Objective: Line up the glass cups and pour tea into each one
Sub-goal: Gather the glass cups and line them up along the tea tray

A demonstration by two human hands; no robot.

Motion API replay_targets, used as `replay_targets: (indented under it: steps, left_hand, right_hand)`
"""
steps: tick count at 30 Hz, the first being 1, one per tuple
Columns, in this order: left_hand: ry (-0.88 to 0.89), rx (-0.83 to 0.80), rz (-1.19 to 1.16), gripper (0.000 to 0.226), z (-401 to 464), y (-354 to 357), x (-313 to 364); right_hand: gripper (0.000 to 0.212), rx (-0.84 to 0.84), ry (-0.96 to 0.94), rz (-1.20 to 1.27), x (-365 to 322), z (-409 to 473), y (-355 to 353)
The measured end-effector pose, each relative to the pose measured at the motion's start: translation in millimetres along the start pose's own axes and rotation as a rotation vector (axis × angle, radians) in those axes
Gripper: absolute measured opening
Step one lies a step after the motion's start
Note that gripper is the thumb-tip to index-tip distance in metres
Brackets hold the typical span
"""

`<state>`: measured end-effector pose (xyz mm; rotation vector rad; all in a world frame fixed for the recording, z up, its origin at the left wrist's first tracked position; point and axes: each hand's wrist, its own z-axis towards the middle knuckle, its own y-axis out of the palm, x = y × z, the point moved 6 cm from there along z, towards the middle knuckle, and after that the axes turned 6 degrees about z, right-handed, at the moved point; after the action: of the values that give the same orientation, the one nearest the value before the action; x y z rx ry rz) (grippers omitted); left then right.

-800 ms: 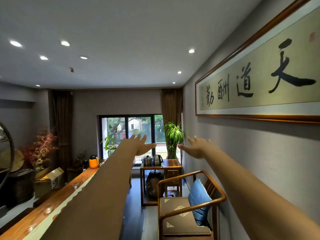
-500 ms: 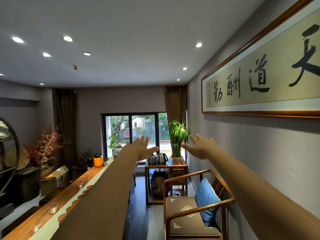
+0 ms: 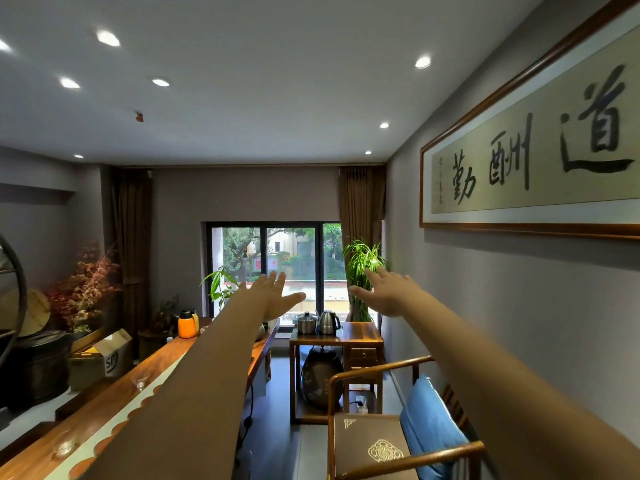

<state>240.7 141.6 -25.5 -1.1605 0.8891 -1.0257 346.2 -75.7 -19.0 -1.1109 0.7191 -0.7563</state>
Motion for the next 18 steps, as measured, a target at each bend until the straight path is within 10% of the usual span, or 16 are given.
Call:
replay_targets:
  steps: [18]
  left_hand:
    - [-0.069,-0.024,0.028,0.084,223,39,-23]
  right_hand:
    - [0.083,-0.031,-0.054,0.034,37,221,55]
